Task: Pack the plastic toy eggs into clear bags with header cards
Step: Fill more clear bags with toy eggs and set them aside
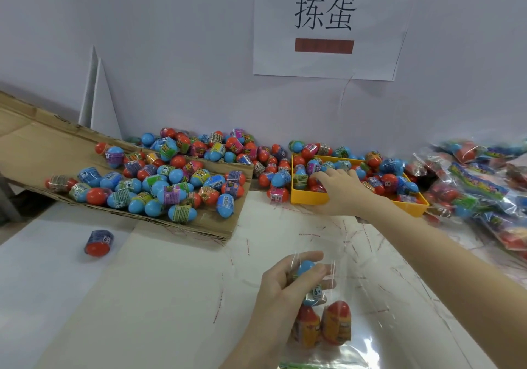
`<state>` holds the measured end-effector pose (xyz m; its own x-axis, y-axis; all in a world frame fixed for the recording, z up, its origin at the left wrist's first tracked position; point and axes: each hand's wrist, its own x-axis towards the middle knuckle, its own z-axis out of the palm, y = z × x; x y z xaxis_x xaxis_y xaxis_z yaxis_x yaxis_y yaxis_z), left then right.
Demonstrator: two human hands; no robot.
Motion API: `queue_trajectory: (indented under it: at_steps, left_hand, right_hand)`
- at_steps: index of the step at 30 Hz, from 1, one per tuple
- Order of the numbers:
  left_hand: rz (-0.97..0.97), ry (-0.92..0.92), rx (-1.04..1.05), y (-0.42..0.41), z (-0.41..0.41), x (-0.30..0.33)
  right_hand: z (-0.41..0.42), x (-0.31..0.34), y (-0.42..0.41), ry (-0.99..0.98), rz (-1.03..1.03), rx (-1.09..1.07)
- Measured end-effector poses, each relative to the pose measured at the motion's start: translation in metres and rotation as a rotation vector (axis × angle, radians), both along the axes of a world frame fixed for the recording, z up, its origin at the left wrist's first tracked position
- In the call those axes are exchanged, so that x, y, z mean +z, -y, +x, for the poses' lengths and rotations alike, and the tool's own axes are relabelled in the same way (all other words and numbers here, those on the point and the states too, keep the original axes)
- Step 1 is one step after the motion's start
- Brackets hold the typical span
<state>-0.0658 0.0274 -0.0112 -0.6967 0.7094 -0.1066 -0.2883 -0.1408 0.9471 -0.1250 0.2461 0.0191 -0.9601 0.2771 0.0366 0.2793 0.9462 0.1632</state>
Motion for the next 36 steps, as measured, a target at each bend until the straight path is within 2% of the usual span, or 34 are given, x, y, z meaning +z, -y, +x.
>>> queue_trajectory:
  at_steps: [4,10,17,22,24,27,29,31,32,36]
  left_hand:
    - [0.003,-0.008,-0.009,0.0,0.0,0.0]
    - [0.018,0.002,-0.006,0.001,-0.001,0.0]
    - [0.025,0.006,-0.007,0.001,0.0,-0.001]
    - [0.03,0.006,-0.011,0.001,0.0,0.0]
    - [0.034,0.005,-0.019,0.001,0.001,0.0]
    - [0.033,0.002,-0.018,0.001,0.001,-0.001]
    - [0.04,0.007,-0.012,0.001,0.0,-0.002]
    - [0.045,0.02,-0.011,0.0,0.001,-0.001]
    - [0.047,0.025,-0.011,0.0,0.001,-0.001]
    - [0.047,0.017,-0.026,-0.001,0.003,-0.001]
  right_hand:
    - [-0.002,-0.001,-0.003,-0.036,-0.037,0.045]
    - [0.003,0.007,-0.007,-0.073,-0.239,0.076]
    - [0.012,0.006,-0.012,-0.178,-0.3,0.037]
    - [0.022,0.005,-0.014,-0.35,-0.375,0.038]
    - [0.028,0.008,-0.009,-0.49,-0.44,0.03]
    - [0.047,0.025,0.013,-0.765,-0.738,0.044]
    - [0.07,0.041,0.032,-0.716,-0.942,0.183]
    - [0.095,0.055,0.05,-0.523,-0.992,0.338]
    - [0.105,0.059,0.057,-0.425,-0.934,0.385]
    - [0.12,0.065,0.066,-0.145,-0.491,0.438]
